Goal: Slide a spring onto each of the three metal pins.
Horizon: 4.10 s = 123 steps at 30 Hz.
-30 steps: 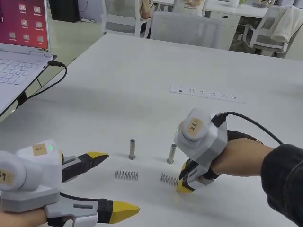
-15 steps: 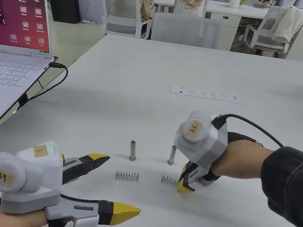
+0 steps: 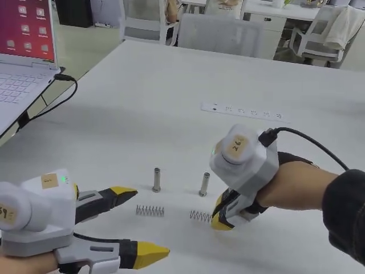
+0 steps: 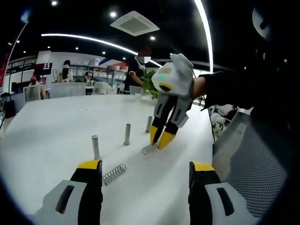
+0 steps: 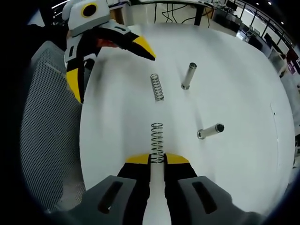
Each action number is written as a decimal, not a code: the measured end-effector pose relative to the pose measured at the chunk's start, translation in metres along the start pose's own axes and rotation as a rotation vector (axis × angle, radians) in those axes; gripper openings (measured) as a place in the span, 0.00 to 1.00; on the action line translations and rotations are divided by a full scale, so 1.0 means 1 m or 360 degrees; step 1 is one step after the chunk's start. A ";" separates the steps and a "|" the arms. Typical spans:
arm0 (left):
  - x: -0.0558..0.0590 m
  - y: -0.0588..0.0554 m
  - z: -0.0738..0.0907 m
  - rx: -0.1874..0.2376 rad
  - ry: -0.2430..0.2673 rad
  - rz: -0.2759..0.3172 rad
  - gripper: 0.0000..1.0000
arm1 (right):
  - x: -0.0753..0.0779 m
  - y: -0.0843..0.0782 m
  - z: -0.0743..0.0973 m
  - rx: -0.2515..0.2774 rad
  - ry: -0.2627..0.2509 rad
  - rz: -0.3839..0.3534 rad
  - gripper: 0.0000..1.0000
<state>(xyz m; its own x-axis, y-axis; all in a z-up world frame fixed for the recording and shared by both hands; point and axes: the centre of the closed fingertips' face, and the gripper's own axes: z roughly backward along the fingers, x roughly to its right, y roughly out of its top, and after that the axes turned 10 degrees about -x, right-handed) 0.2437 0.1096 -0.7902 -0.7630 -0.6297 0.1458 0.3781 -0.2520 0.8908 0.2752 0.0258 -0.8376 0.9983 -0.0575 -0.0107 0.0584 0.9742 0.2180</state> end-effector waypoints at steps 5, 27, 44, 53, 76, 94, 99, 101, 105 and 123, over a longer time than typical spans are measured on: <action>0.005 0.000 -0.002 -0.0004 -0.0041 -0.0011 0.64 | -0.011 0.007 0.008 0.0027 0.0046 0.0041 0.08; 0.029 0.006 -0.008 -0.0006 -0.0210 -0.0086 0.34 | -0.042 0.025 0.021 0.0015 0.0123 0.0277 0.08; 0.041 0.008 -0.015 -0.0016 -0.0302 -0.0155 0.16 | -0.056 0.030 0.027 0.0015 0.0150 0.0423 0.08; 0.045 0.006 -0.017 -0.0037 -0.0331 -0.0180 0.06 | -0.060 0.030 0.028 0.0017 0.0152 0.0479 0.08; 0.046 0.007 -0.015 -0.0031 -0.0364 -0.0128 0.02 | -0.061 0.029 0.022 0.0035 0.0191 0.0435 0.11; 0.047 0.010 -0.014 -0.0019 -0.0364 -0.0125 0.02 | -0.058 0.031 0.029 0.0082 0.0184 0.0415 0.09; 0.048 0.009 -0.015 -0.0029 -0.0361 -0.0137 0.02 | -0.060 0.038 0.036 0.0131 0.0197 0.0390 0.09; 0.047 0.008 -0.015 -0.0032 -0.0360 -0.0138 0.02 | -0.060 0.040 0.037 0.0138 0.0191 0.0390 0.09; 0.048 0.006 -0.015 -0.0046 -0.0361 -0.0143 0.02 | -0.063 0.046 0.042 0.0168 0.0199 0.0387 0.09; 0.052 0.002 -0.018 -0.0075 -0.0373 -0.0153 0.02 | -0.073 0.061 0.049 0.0196 0.0222 0.0411 0.09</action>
<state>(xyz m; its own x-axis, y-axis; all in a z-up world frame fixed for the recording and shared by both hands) 0.2142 0.0638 -0.7886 -0.8952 -0.4149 0.1625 0.3181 -0.3399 0.8850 0.2056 0.0789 -0.7759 0.9713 0.2271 -0.0713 -0.1892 0.9184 0.3475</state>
